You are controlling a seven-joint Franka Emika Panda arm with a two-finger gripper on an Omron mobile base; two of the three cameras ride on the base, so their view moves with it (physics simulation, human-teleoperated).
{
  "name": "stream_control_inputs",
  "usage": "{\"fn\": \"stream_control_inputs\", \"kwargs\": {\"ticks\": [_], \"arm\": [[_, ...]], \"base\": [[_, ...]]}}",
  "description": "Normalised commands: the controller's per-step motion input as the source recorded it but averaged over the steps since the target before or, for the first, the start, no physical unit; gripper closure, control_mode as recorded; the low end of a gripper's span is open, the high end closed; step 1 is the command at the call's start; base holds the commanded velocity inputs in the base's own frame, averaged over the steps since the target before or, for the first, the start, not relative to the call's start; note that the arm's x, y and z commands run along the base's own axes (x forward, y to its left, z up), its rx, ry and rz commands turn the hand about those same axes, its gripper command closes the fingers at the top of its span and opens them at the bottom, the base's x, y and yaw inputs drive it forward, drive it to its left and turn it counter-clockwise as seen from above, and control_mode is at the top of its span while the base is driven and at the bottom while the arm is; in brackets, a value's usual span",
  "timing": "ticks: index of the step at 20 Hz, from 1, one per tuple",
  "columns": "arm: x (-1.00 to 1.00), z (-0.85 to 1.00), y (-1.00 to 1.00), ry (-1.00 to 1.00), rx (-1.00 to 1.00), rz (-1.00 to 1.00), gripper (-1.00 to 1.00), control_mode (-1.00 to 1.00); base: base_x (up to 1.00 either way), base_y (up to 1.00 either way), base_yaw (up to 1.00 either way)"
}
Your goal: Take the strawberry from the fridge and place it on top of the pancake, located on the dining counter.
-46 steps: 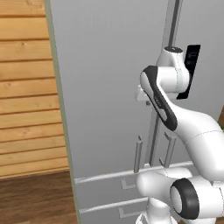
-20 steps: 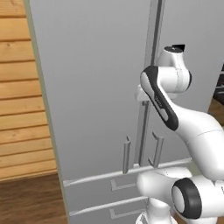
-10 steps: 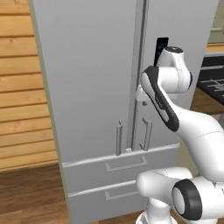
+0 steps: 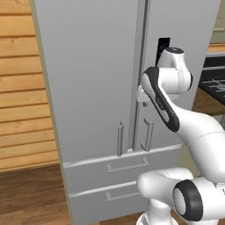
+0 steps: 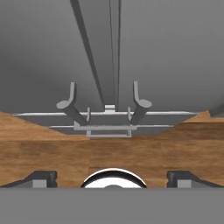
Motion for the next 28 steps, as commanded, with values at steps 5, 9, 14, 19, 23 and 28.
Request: {"fn": "stream_control_inputs", "kwargs": {"ticks": [5,9,14,19,23,28], "arm": [[-0.02,-0.64,-0.08,0.0,0.0,0.0,-1.0,-1.0],[0.21,-0.8,-0.21,0.02,0.0,0.03,-1.0,-1.0],[0.61,-0.35,-0.31,0.0,0.02,0.07,-1.0,-1.0],[0.69,-0.42,-0.09,-0.06,0.0,0.02,-1.0,-1.0],[0.39,-0.76,-0.09,-0.05,-0.03,0.01,-1.0,-1.0],[0.59,-0.41,-0.18,-0.07,0.0,0.04,-1.0,-1.0]], "base": [[0.0,0.0,0.0],[0.0,0.0,0.0],[0.0,0.0,0.0],[0.0,0.0,0.0],[0.0,0.0,0.0],[0.0,0.0,0.0]]}}
